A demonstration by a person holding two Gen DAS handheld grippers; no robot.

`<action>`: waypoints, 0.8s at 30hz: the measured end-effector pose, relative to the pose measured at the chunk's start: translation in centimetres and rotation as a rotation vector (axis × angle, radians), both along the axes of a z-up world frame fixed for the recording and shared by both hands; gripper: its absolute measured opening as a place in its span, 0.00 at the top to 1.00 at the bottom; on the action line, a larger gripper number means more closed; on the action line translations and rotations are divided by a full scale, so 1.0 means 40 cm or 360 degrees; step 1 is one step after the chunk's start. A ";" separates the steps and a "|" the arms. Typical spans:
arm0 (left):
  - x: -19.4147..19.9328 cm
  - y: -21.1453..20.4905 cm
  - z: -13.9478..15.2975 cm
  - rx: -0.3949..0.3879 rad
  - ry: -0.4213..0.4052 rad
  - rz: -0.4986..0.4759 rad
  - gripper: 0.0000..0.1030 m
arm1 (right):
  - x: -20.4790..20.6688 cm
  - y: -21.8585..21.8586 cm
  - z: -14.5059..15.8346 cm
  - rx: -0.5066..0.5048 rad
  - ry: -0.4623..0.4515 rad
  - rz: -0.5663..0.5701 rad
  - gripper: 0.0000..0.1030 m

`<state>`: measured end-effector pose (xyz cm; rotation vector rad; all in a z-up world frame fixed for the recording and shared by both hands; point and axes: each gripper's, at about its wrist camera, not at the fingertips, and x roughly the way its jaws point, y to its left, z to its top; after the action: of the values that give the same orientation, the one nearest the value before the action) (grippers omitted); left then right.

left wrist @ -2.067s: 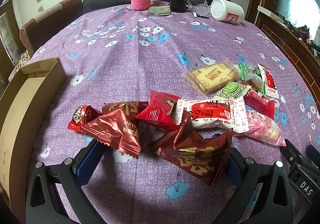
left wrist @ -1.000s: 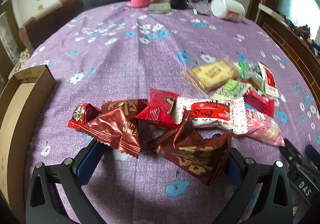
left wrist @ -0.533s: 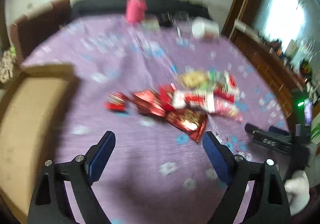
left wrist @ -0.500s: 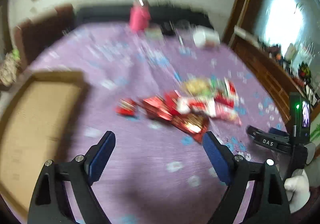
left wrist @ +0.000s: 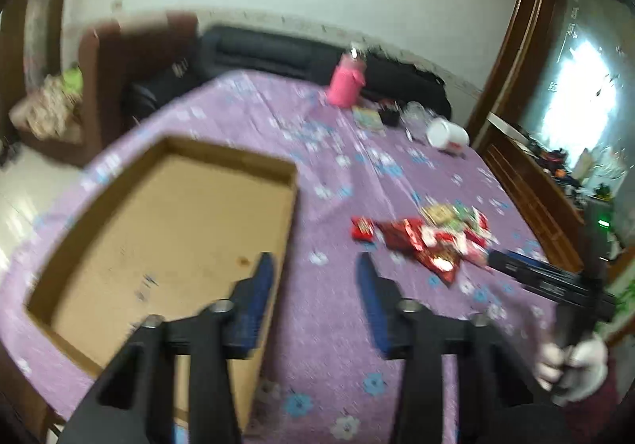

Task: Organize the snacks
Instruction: 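Grasp red-brown candy packets with the left tool while the right tool grasps another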

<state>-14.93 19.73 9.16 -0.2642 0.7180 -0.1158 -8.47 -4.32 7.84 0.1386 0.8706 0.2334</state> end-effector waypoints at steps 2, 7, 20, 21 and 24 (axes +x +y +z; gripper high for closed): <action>0.016 0.005 -0.018 -0.0053 0.0038 -0.0017 0.64 | 0.034 0.027 -0.027 -0.0027 0.0039 0.0038 0.41; 0.080 -0.032 -0.032 -0.0179 0.0111 -0.0130 0.57 | 0.083 0.045 -0.092 0.0005 0.0126 0.0063 0.43; 0.315 -0.252 -0.078 -0.0019 0.0217 -0.0406 0.44 | 0.100 0.003 -0.144 0.0268 0.0174 0.0008 0.80; 0.335 -0.260 -0.088 -0.0028 0.0241 -0.0414 0.44 | 0.099 0.001 -0.145 0.0276 0.0172 0.0008 0.80; 0.388 -0.277 -0.127 -0.0029 0.0305 -0.0411 0.44 | 0.098 -0.006 -0.146 0.0314 0.0173 0.0009 0.80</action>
<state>0.57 8.65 4.10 -0.2006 0.9405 -0.3464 -4.55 -4.56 2.01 0.3353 0.9552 0.3192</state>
